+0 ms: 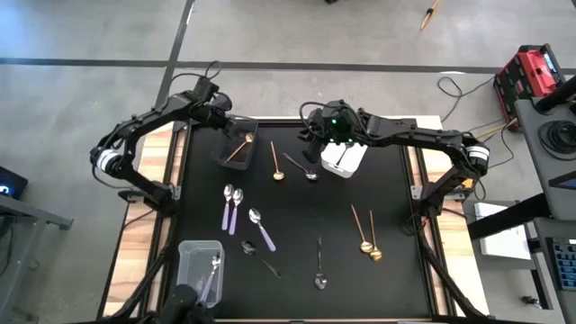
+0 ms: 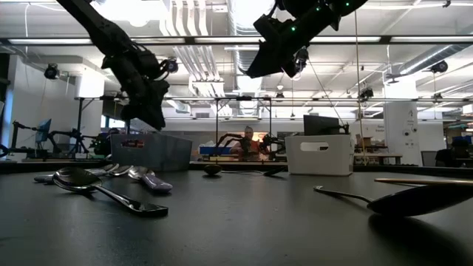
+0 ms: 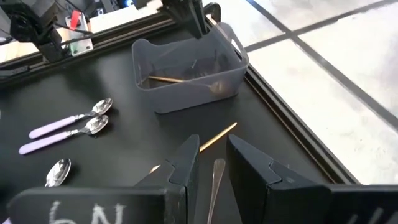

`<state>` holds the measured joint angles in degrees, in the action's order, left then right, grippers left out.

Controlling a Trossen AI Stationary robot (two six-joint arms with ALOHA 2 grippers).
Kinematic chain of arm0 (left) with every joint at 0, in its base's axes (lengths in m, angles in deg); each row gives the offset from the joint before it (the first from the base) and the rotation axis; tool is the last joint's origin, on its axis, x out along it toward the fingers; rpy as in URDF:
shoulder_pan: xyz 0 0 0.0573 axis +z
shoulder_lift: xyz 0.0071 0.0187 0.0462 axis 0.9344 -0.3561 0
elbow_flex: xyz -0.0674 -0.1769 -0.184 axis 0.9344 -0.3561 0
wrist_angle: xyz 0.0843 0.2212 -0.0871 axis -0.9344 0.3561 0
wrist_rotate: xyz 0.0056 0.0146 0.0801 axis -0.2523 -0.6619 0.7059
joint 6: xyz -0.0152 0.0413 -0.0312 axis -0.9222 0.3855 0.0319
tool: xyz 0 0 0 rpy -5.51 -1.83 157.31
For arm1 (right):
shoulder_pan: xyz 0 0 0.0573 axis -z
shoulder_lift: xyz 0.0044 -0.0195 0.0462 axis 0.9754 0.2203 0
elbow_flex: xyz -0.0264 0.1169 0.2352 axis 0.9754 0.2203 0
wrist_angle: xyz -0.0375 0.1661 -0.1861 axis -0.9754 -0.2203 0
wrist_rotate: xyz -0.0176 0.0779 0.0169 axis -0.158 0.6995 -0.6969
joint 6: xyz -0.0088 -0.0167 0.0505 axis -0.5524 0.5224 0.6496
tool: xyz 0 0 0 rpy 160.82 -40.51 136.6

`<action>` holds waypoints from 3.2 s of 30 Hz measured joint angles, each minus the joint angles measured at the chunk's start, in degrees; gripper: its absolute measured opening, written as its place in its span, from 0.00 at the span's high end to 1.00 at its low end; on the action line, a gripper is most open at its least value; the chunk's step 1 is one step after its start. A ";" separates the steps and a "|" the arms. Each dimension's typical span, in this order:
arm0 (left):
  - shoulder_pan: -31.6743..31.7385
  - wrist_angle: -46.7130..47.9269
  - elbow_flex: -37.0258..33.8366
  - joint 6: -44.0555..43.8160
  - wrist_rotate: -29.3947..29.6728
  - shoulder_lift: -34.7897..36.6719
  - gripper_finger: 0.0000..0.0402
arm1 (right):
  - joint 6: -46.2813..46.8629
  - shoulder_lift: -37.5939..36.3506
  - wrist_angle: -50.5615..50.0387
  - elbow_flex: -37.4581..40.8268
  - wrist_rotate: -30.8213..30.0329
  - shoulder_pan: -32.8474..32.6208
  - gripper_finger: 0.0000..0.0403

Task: Sort silverware by color (type)
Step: Put the purple spoon into the transparent bin

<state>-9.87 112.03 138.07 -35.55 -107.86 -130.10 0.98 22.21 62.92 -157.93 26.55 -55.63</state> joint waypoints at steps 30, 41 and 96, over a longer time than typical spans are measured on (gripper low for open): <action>-34.98 -25.16 -19.92 -14.43 8.11 34.91 0.78 | 18.09 0.07 -10.65 0.00 0.00 -17.27 0.83; -46.07 -43.11 -28.02 -22.83 8.12 36.38 0.78 | 28.40 0.20 -13.45 0.00 -0.03 -25.41 0.83; -50.64 -18.57 -27.78 -12.35 7.89 43.06 0.78 | 26.19 24.64 -6.85 -13.11 -13.58 -30.40 0.83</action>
<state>-60.52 93.47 110.29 -47.90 -99.97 -87.03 27.17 46.85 56.07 -171.03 12.98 -86.03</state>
